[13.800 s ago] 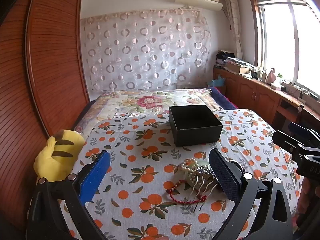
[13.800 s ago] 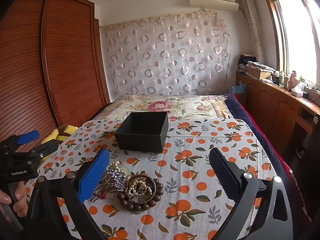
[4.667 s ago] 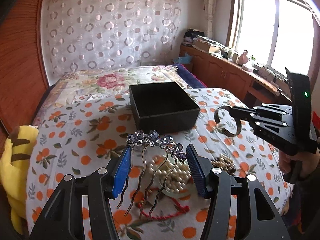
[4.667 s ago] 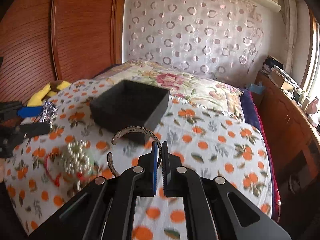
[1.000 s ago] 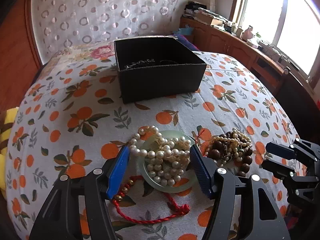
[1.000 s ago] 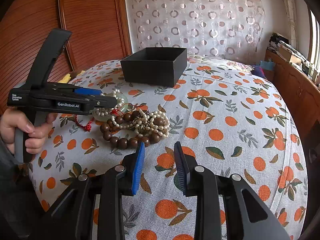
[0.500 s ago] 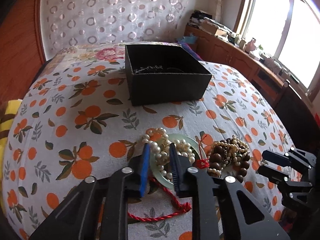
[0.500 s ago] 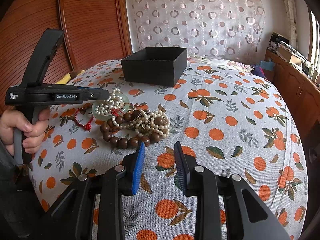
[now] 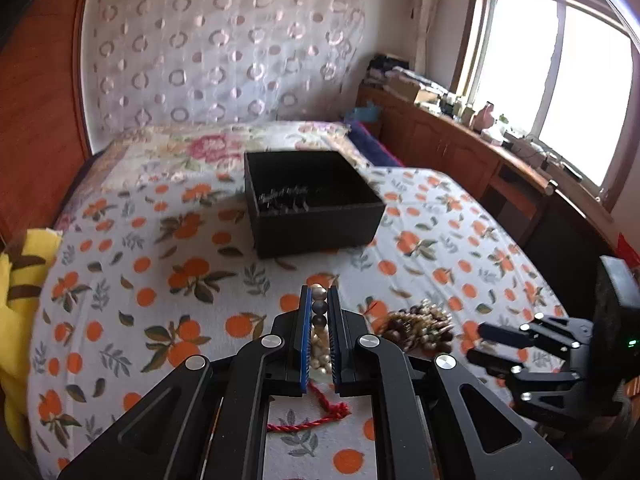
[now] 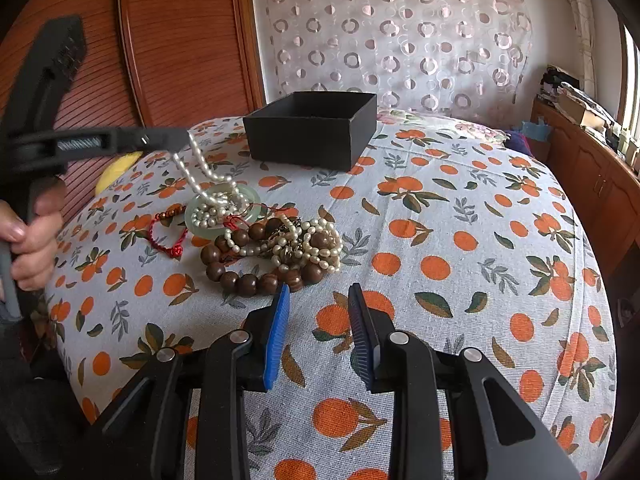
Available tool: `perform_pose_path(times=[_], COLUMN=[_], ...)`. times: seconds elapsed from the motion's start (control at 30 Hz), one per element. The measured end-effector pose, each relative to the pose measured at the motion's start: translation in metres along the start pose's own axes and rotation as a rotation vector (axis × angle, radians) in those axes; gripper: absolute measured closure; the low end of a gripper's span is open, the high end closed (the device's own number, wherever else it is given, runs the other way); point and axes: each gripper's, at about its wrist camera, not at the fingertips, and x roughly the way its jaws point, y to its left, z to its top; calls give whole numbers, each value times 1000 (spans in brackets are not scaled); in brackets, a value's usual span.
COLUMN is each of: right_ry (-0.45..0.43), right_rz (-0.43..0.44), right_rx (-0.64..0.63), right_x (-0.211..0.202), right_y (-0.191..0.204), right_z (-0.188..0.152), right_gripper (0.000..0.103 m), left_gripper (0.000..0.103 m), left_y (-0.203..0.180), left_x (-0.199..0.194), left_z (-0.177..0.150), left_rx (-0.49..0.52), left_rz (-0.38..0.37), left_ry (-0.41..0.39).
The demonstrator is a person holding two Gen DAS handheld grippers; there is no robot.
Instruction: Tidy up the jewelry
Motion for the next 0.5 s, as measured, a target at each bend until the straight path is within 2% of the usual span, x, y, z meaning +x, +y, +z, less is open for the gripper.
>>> perform_pose_path(times=[0.5], right_ry=[25], right_rz=[6], right_rx=[-22], right_x=[7], right_y=[2], right_z=[8], right_gripper=[70], left_gripper=[96], left_y=[-8], left_x=[-52], left_z=[9], left_rx=[16], left_rz=[-17], left_ry=[-117])
